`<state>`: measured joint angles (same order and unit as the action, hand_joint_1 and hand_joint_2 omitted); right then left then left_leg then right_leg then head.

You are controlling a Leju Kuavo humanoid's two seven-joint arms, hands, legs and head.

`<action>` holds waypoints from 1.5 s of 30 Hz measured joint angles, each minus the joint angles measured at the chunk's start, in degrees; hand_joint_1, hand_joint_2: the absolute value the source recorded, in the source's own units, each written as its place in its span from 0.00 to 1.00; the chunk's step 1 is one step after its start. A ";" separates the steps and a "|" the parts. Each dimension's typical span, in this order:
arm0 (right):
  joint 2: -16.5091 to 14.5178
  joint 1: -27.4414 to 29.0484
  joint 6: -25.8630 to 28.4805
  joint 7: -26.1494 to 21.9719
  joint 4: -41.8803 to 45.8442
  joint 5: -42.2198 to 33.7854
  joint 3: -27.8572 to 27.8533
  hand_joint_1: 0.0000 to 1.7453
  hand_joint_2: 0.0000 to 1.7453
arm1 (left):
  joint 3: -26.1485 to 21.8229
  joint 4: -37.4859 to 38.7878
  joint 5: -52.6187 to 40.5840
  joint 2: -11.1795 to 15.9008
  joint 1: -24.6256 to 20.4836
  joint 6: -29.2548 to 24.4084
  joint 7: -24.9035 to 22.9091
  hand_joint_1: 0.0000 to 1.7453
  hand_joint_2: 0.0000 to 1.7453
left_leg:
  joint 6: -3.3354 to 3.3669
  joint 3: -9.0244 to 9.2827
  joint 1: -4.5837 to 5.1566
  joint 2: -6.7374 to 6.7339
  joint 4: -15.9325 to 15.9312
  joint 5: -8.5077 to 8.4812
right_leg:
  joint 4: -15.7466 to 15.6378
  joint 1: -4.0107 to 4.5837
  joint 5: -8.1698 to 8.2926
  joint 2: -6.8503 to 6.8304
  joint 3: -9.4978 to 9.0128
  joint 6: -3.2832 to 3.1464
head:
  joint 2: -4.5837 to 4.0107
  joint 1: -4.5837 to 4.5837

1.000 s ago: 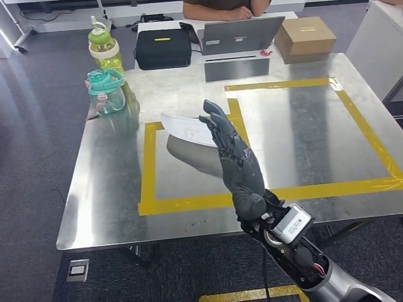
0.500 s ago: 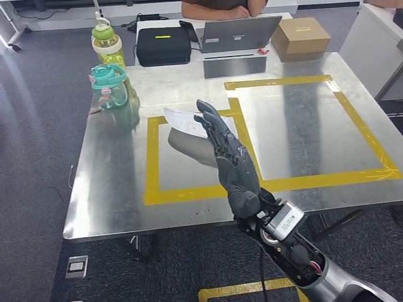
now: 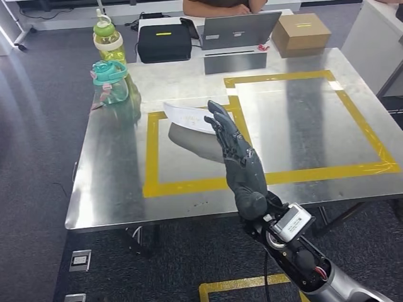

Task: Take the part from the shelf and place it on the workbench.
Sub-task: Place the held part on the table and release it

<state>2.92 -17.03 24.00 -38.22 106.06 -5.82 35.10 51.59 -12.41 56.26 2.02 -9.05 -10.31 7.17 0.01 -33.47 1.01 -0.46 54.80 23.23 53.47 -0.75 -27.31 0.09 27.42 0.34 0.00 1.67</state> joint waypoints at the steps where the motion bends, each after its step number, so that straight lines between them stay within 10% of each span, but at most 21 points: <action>1: 0.01 0.00 0.01 -0.01 0.01 0.01 -0.02 0.00 0.00 | -0.01 0.00 0.00 0.04 -0.02 -0.01 0.00 0.00 0.00 | -0.36 -0.79 -0.09 0.10 1.84 1.41 | -0.17 -0.18 0.37 -0.08 0.04 -0.23 | 0.00 -0.29; 4: 0.01 0.05 0.02 0.02 0.02 0.01 -0.05 0.00 0.00 | -0.01 0.00 0.01 0.05 0.03 -0.01 -0.02 0.00 0.00 | -1.36 -5.50 -0.73 0.23 13.01 7.79 | -0.18 -0.23 1.15 -0.23 0.96 -0.52 | 0.00 -1.15; 6: 0.02 0.12 0.08 0.08 0.02 0.01 -0.07 0.00 0.00 | -0.01 0.00 0.01 0.05 0.12 0.00 -0.07 0.00 0.00 | -1.64 -6.75 -1.04 0.22 16.75 8.75 | -0.07 -0.21 1.49 -0.25 1.55 -0.48 | 0.00 -1.27; 11: 0.03 0.11 0.23 0.16 0.02 0.02 -0.15 0.00 0.00 | -0.02 0.00 0.01 0.12 0.00 0.01 -0.12 0.00 0.00 | -0.83 2.37 -1.02 0.25 0.23 1.79 | 0.13 -0.06 1.93 -0.15 2.14 0.13 | 0.01 -1.45; 15: 0.14 0.16 0.67 0.19 0.02 0.10 -0.31 0.00 0.00 | -0.04 0.00 0.21 0.15 0.24 -0.06 -0.15 0.00 0.00 | 0.44 2.47 -0.89 0.21 -1.15 1.22 | 0.41 0.04 2.01 -0.11 2.75 1.25 | 0.01 -1.33; 21: 0.46 0.63 1.04 0.25 0.06 0.14 -0.45 0.00 0.00 | -0.08 0.00 0.25 0.28 0.60 -0.08 -0.15 0.00 0.00 | 1.83 1.52 -0.87 -0.03 -1.50 0.14 | 17.63 0.00 -7.58 -0.11 9.19 1.90 | 0.01 -0.22; 27: 0.68 0.83 1.14 0.21 0.15 0.13 -0.65 0.00 0.00 | -0.08 0.00 0.33 0.30 0.77 -0.10 -0.14 0.00 0.00 | 0.97 0.67 -0.48 0.04 -1.01 -0.71 | 0.68 0.27 -0.59 -0.06 -0.63 1.08 | 0.00 0.21; 31: 0.79 1.08 1.67 0.03 0.38 0.15 -0.94 0.00 0.00 | -0.10 0.00 0.33 0.43 0.86 -0.09 -0.13 0.00 0.00 | -0.37 -0.56 -0.41 0.08 0.11 -0.57 | -0.02 0.01 0.21 -0.01 -0.24 0.23 | 0.01 -0.18; 35: 0.82 1.40 2.29 -0.07 0.80 0.25 -1.20 0.00 0.00 | -0.10 0.00 0.33 0.52 0.99 -0.10 -0.13 0.00 0.00 | -1.76 -6.07 -0.93 0.20 13.09 7.43 | -0.15 -0.10 1.48 -0.25 1.25 -0.61 | 0.01 -1.26; 37: 0.84 1.73 2.37 -0.09 0.87 0.25 -1.38 0.00 0.00 | -0.10 0.00 0.38 0.52 1.14 -0.11 -0.13 0.00 0.00 | -1.95 -6.83 -1.12 0.20 16.42 8.38 | -0.11 -0.02 2.00 -0.26 1.98 -0.61 | 0.00 -1.35; 42: 0.88 1.95 2.50 -0.14 1.34 0.28 -1.76 0.00 0.00 | -0.10 0.00 0.44 0.64 1.03 -0.21 -0.12 0.00 0.00 | -0.45 3.45 -0.79 0.16 -0.43 2.17 | 0.01 0.28 2.82 -0.19 2.82 0.09 | 0.01 -1.47; 45: 0.97 2.02 2.81 -0.12 1.61 0.40 -1.87 0.00 0.00 | -0.10 0.00 0.46 0.63 1.14 -0.19 -0.11 0.00 0.00 | 0.48 3.75 -0.68 0.05 -1.83 1.60 | 0.08 0.32 3.14 -0.26 3.11 0.90 | 0.01 -1.39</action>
<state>3.89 -15.00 26.81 -38.34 107.66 -5.43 33.23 51.49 -12.41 56.72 2.66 -7.91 -10.50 7.06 0.48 -29.72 0.33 -0.41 52.96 24.83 53.56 -0.43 -24.17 -0.17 30.53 1.25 0.01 0.28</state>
